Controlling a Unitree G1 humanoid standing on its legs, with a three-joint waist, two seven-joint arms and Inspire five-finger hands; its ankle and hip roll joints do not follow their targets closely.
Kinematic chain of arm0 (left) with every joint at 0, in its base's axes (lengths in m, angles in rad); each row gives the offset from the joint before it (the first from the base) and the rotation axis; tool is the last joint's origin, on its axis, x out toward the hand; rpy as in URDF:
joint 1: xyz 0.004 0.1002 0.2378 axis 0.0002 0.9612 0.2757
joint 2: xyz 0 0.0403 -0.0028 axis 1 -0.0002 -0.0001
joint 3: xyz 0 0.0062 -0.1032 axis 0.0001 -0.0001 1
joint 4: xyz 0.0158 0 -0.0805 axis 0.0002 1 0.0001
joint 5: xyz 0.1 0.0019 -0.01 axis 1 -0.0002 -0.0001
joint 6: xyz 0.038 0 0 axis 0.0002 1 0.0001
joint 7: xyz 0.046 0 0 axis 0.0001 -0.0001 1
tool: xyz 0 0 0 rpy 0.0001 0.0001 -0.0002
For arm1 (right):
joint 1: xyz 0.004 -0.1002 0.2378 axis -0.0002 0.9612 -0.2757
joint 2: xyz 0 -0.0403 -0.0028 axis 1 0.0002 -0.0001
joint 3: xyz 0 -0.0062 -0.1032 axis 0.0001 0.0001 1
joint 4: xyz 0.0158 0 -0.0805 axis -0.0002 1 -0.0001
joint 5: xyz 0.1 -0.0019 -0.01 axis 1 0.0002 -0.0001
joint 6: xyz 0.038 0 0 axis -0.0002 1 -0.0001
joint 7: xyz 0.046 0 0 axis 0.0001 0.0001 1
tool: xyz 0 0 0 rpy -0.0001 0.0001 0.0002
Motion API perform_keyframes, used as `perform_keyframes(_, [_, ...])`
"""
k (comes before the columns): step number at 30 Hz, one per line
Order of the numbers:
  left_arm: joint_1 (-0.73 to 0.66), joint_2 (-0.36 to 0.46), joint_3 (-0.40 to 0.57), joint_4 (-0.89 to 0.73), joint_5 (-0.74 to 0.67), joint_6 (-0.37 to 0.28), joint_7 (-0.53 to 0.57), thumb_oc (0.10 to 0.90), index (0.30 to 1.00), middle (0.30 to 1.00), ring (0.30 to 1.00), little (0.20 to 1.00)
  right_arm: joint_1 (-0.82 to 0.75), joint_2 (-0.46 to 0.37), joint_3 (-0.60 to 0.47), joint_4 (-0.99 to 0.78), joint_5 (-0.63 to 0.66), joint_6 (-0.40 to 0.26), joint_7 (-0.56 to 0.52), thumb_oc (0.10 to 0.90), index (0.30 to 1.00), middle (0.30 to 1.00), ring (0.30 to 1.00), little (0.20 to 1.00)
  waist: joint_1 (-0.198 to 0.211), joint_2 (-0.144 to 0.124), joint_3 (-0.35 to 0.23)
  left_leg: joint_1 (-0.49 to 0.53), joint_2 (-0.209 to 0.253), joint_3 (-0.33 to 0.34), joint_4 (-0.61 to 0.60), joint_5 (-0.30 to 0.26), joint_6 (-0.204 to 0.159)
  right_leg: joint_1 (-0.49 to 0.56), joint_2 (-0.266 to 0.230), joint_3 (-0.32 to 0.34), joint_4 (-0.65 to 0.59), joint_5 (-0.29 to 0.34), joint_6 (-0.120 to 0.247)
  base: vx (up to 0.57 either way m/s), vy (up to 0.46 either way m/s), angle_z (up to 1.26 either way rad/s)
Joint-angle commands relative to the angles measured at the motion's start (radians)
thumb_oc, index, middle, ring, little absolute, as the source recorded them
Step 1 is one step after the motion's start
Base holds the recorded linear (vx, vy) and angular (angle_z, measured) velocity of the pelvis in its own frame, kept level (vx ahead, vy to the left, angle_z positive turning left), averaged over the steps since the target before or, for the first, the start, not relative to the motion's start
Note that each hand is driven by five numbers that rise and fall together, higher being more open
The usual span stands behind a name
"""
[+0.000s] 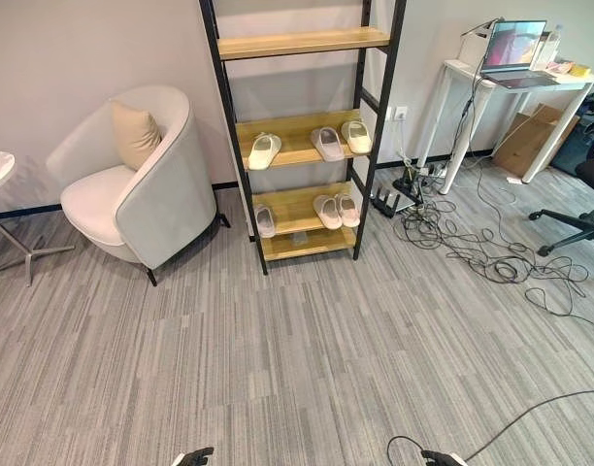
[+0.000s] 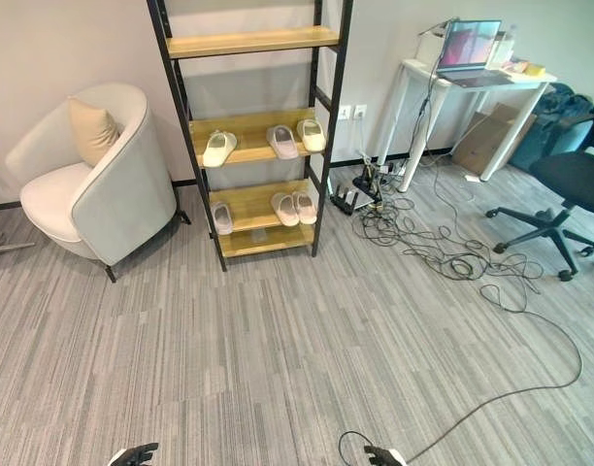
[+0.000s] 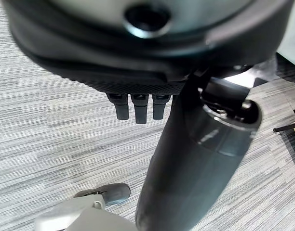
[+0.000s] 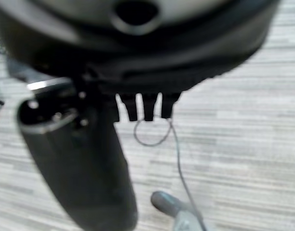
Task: Arrange the slippers neatly on the shoe rack.
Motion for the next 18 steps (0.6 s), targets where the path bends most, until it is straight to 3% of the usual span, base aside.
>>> perform_keyframes(1, [-0.071, -0.007, -0.024, 0.025, -0.010, -0.038, 0.008, 0.800, 0.900, 0.900, 0.900, 0.900, -0.028, -0.006, 0.007, 0.006, 0.001, -0.032, -0.012, 0.800, 0.900, 0.900, 0.900, 0.900, 0.014, -0.055, -0.016, -0.017, 0.001, -0.044, -0.027, -0.095, 0.012, -0.014, -0.080, 0.038, 0.012, -0.049, 0.086, 0.00, 0.000, 0.00])
perform_keyframes(18, [-0.126, -0.062, -0.145, -0.015, -0.001, -0.035, 0.006, 0.800, 0.900, 0.900, 0.900, 0.900, -0.025, 0.034, 0.035, -0.005, 0.030, -0.024, -0.017, 0.800, 0.900, 0.900, 0.900, 0.900, -0.019, -0.061, 0.027, -0.041, 0.036, -0.048, 0.016, -0.093, -0.010, -0.050, -0.056, 0.038, 0.083, -0.088, 0.051, -0.01, -0.058, 0.03])
